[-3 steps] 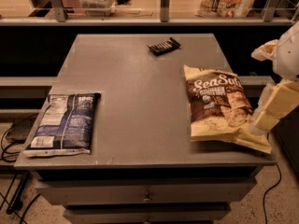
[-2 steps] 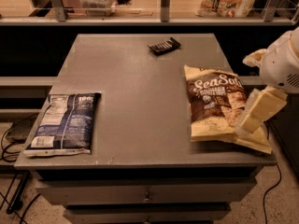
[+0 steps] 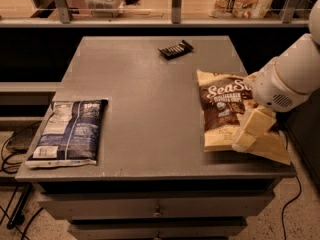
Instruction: Move brown chip bag near blue chip bag
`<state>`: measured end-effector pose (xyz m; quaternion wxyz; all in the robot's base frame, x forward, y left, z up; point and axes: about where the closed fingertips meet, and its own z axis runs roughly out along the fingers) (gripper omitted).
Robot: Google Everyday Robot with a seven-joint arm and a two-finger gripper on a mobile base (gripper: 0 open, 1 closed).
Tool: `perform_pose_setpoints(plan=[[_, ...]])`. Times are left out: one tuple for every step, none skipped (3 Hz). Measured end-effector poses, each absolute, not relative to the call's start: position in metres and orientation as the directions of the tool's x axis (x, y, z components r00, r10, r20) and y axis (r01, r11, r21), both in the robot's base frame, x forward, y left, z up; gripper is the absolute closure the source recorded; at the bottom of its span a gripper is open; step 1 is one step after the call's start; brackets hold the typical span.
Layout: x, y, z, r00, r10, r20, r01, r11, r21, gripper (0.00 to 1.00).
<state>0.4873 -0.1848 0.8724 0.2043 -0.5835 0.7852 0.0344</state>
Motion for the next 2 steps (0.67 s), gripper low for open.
perform_pose_setpoints(plan=[[0.4920, -0.1860, 0.8600, -0.265, -0.898, -0.350, -0.928, 0.336, -0.161, 0.16], [0.4946, -0.1870, 0.8665, -0.271, -0.901, -0.339, -0.921, 0.345, -0.180, 0.38]])
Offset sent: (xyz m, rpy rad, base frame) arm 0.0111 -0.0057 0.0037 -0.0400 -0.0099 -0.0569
